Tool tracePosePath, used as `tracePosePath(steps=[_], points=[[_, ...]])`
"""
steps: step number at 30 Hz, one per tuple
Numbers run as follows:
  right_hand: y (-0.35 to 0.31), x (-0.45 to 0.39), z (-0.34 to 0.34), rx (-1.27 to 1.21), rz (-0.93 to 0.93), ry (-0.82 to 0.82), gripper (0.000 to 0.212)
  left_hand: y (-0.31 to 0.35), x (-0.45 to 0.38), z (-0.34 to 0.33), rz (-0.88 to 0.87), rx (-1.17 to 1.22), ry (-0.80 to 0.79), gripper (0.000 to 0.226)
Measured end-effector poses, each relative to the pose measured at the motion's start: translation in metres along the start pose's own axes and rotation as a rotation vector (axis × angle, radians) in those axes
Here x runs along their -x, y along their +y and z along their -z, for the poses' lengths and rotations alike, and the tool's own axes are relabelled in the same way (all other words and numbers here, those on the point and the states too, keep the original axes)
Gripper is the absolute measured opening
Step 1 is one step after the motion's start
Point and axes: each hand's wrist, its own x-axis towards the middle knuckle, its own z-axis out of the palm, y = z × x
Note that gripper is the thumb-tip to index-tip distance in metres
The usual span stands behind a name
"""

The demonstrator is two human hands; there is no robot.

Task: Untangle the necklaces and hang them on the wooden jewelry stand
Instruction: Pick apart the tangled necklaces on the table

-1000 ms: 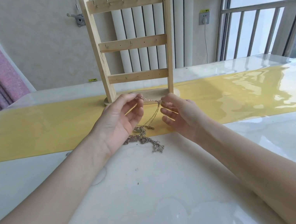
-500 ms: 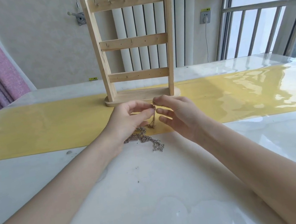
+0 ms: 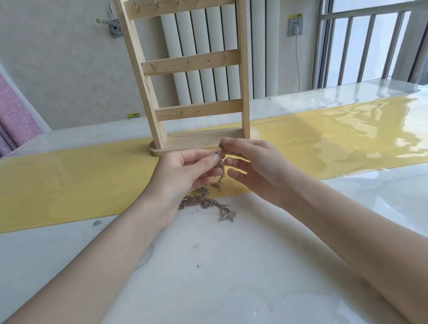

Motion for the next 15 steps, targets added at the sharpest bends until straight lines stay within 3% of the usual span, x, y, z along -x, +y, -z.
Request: tracePosePath(steps=[8,15], points=[[0.0021,0.0035,-0.0015,0.226,0.107,-0.023,0.009,-0.0041,-0.0013,0.0035,0.010,-0.056,0.068,0.015],[0.0022,0.0039,-0.0046,0.482,0.247,0.058,0.014,-0.0057,-0.0018,0.0042,-0.092,-0.300,0.098,0.022]])
